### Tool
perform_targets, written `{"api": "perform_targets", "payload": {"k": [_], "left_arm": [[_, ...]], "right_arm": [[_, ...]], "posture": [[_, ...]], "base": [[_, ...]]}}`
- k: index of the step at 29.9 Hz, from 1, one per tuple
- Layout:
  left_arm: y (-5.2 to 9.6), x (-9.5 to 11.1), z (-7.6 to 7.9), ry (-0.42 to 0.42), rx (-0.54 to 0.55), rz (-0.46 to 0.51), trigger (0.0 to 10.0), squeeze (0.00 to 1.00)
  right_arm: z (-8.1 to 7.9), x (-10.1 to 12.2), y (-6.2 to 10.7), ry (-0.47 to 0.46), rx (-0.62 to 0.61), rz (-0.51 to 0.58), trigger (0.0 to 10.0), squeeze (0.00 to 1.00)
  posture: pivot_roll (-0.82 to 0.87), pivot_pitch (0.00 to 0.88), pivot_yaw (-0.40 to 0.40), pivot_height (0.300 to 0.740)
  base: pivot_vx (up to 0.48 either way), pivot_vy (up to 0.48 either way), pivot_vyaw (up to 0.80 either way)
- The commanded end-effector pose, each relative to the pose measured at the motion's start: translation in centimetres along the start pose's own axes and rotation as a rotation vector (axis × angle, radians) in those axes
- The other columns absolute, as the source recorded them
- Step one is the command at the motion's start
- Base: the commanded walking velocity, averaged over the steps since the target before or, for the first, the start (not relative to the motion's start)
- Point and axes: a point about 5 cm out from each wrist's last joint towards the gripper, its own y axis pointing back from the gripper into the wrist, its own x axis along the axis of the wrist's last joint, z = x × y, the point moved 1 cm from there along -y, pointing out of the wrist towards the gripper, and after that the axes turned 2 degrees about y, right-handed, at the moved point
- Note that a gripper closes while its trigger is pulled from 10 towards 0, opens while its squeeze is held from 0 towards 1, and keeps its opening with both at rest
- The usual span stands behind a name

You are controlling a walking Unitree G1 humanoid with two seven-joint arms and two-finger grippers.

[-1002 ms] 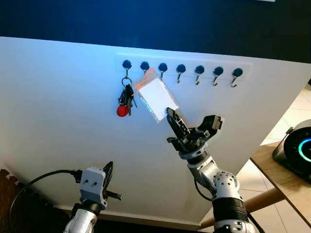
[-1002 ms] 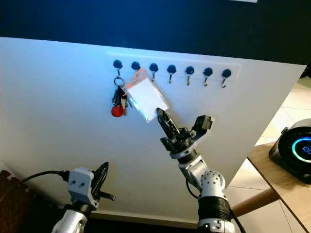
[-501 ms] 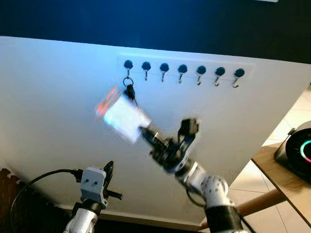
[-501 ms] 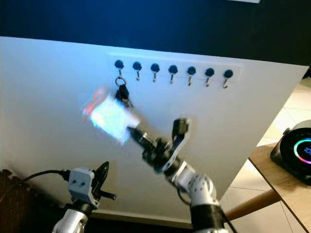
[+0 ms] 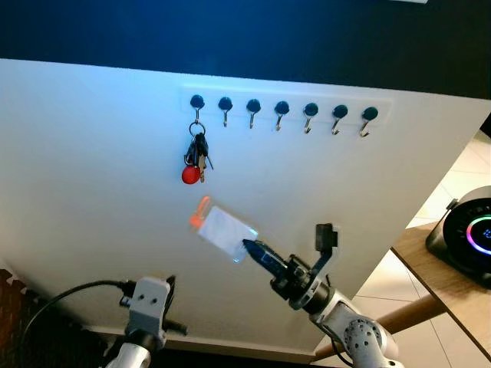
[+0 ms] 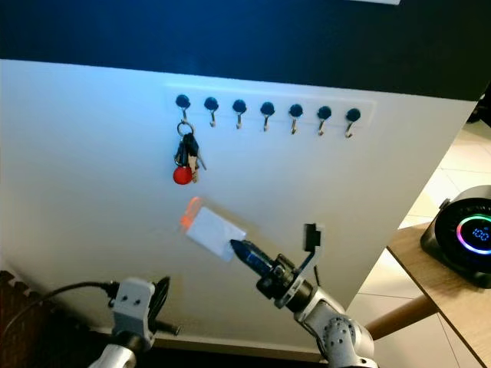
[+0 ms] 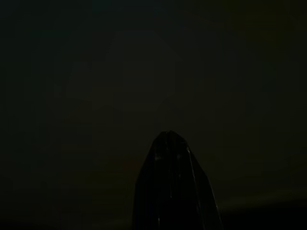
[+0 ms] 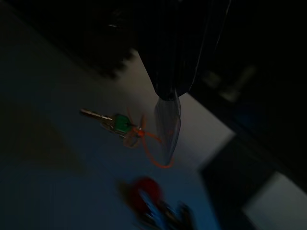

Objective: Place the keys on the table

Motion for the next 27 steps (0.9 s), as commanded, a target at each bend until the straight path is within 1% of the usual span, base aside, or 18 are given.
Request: {"api": "perform_targets", "payload": {"k": [1,3,4,6,7,8,9,11,12,13,14,15,20,22,23,24,26,27], "left_arm": [[0.7,-1.8,-0.7,-0.033,0.032,-0.105,10.0,0.00],[1.0,-2.6,-0.9,-0.029,0.047,-0.158,10.0,0.00],[1.0,-2.6,-0.9,-0.029,0.047,-0.158,10.0,0.00],[1.0,-3.3,-1.0,-0.022,0.057,-0.200,10.0,0.00],[1.0,-3.3,-1.0,-0.022,0.057,-0.200,10.0,0.00],[1.0,-3.6,-1.0,-0.019,0.060,-0.215,10.0,0.00],[1.0,-3.6,-1.0,-0.019,0.060,-0.215,10.0,0.00],[0.6,-3.6,-1.2,-0.019,0.081,-0.224,10.0,0.00],[0.6,-3.6,-1.2,-0.019,0.081,-0.224,10.0,0.00],[0.4,-3.8,-1.2,-0.009,0.097,-0.241,10.0,0.00],[0.4,-3.8,-1.2,-0.009,0.097,-0.241,10.0,0.00],[0.2,-4.8,-0.9,-0.015,0.094,-0.303,10.0,0.00],[0.4,-5.8,-0.8,-0.054,0.091,-0.370,10.0,0.00],[0.5,-6.3,-0.7,-0.023,0.109,-0.409,10.0,0.00],[0.5,-6.3,-0.7,-0.023,0.109,-0.409,10.0,0.00],[0.6,-6.5,-0.6,-0.004,0.111,-0.422,10.0,0.00],[0.8,-6.9,-0.1,0.056,0.093,-0.439,10.0,0.00],[1.1,-7.4,0.1,0.054,0.070,-0.467,10.0,0.00]], "right_arm": [[1.7,-1.7,1.3,0.045,-0.143,-0.087,10.0,0.00],[2.8,-2.7,2.0,0.069,-0.225,-0.147,10.0,0.00],[2.8,-2.7,2.0,0.069,-0.225,-0.147,10.0,0.00],[4.9,-4.1,3.3,0.158,-0.407,-0.237,10.0,0.00],[4.9,-4.1,3.3,0.158,-0.407,-0.237,10.0,0.00],[5.7,-4.6,3.9,0.201,-0.480,-0.274,10.0,0.00],[5.7,-4.6,3.9,0.201,-0.480,-0.274,10.0,0.00],[7.2,-5.4,5.3,0.303,-0.638,-0.351,10.0,0.00],[7.2,-5.4,5.3,0.303,-0.638,-0.351,10.0,0.00],[7.8,-5.8,6.0,0.348,-0.711,-0.376,10.0,0.00],[7.8,-5.8,6.0,0.348,-0.711,-0.376,10.0,0.00],[8.6,-6.2,7.4,0.400,-0.837,-0.380,10.0,0.00],[9.2,-6.5,8.6,0.434,-0.944,-0.382,10.0,0.00],[9.6,-7.0,9.9,0.458,-1.026,-0.405,10.0,0.00],[9.6,-7.0,9.9,0.458,-1.026,-0.405,10.0,0.00],[9.7,-7.3,10.6,0.466,-1.064,-0.418,10.0,0.00],[9.8,-8.0,11.8,0.466,-1.116,-0.447,10.0,0.00],[9.8,-8.3,12.4,0.447,-1.140,-0.456,10.0,0.00]], "posture": [[0.12,0.057,-0.051,0.740],[0.12,0.054,-0.051,0.740],[0.12,0.054,-0.051,0.740],[0.11,0.047,-0.053,0.740],[0.11,0.047,-0.053,0.740],[0.11,0.047,-0.053,0.740],[0.11,0.047,-0.053,0.740],[0.11,0.038,-0.051,0.740],[0.11,0.038,-0.051,0.740],[0.11,0.034,-0.053,0.740],[0.11,0.034,-0.053,0.740],[0.11,0.029,-0.054,0.740],[0.11,0.027,-0.053,0.740],[0.10,0.013,-0.051,0.740],[0.10,0.013,-0.051,0.740],[0.10,0.010,-0.049,0.740],[0.09,0.006,-0.047,0.740],[0.09,0.005,-0.044,0.740]], "base": [[0.000,0.000,0.00],[0.000,0.000,0.00],[0.000,0.000,0.00],[0.000,0.000,0.00],[0.000,0.000,0.00],[0.000,0.000,0.00],[0.000,0.000,0.00],[0.000,0.000,0.00],[0.000,0.000,0.00],[0.000,0.000,0.00],[0.000,0.000,0.00],[0.000,0.000,0.00],[0.000,0.000,0.00],[0.000,0.000,0.00],[0.000,0.000,0.00],[0.000,0.000,0.00],[0.000,0.000,0.00],[0.000,0.000,0.00]]}}
